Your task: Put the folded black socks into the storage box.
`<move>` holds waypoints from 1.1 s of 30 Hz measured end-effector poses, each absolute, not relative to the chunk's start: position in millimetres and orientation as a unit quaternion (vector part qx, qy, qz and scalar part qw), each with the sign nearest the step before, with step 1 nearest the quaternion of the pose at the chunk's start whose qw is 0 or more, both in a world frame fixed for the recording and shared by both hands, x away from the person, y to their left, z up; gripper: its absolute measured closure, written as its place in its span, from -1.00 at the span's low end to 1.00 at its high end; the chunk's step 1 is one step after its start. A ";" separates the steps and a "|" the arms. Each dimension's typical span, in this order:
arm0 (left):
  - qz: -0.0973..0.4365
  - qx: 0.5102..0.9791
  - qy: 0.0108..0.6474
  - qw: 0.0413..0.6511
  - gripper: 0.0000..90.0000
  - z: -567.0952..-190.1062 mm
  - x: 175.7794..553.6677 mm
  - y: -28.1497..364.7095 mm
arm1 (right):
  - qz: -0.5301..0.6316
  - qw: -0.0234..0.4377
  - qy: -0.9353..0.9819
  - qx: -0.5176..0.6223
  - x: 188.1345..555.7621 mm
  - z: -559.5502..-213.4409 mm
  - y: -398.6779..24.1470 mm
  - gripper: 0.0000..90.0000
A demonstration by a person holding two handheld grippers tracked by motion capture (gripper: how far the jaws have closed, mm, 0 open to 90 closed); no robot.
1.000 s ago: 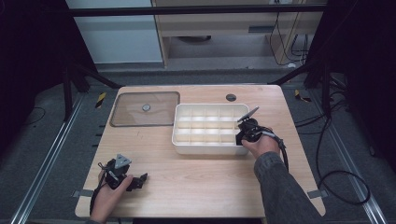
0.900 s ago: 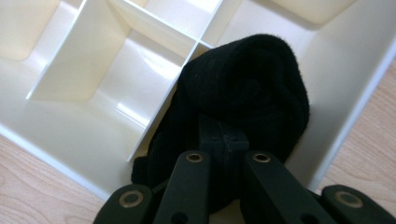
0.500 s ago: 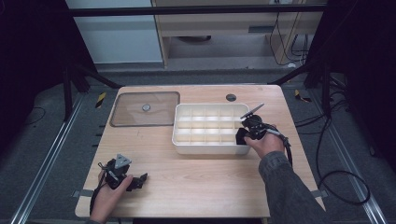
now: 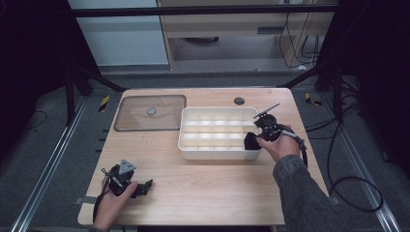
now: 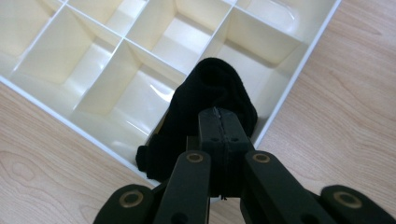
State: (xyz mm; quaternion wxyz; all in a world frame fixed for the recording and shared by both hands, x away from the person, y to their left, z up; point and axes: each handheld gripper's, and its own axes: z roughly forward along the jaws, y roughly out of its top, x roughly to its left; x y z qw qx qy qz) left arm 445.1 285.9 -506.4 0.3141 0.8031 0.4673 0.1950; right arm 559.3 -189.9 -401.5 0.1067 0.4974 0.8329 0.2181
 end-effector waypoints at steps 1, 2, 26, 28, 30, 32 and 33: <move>0.195 0.803 0.468 0.314 -1.00 -506.4 445.1 285.9 | 0.219 0.109 0.832 0.498 559.2 -400.6 -190.4 1.00; 0.195 0.803 0.467 0.314 -1.00 -506.4 445.2 286.0 | 0.221 0.110 0.831 0.499 559.1 -399.8 -190.6 1.00; 0.197 0.801 0.467 0.318 -1.00 -507.1 446.1 286.2 | 0.263 0.118 0.816 0.500 553.1 -383.3 -203.5 1.00; 0.198 0.801 0.467 0.319 -1.00 -507.3 446.9 286.6 | 0.267 0.119 0.816 0.498 552.1 -382.3 -204.4 1.00; 0.200 0.800 0.466 0.320 -1.00 -507.6 447.8 287.0 | 0.271 0.121 0.814 0.499 550.8 -380.5 -205.6 1.00; 0.201 0.798 0.468 0.323 -1.00 -508.1 448.7 287.2 | 0.274 0.122 0.812 0.500 550.1 -379.2 -207.1 1.00; 0.202 0.798 0.467 0.322 -1.00 -508.2 449.0 287.4 | 0.275 0.122 0.812 0.500 549.9 -378.6 -207.7 1.00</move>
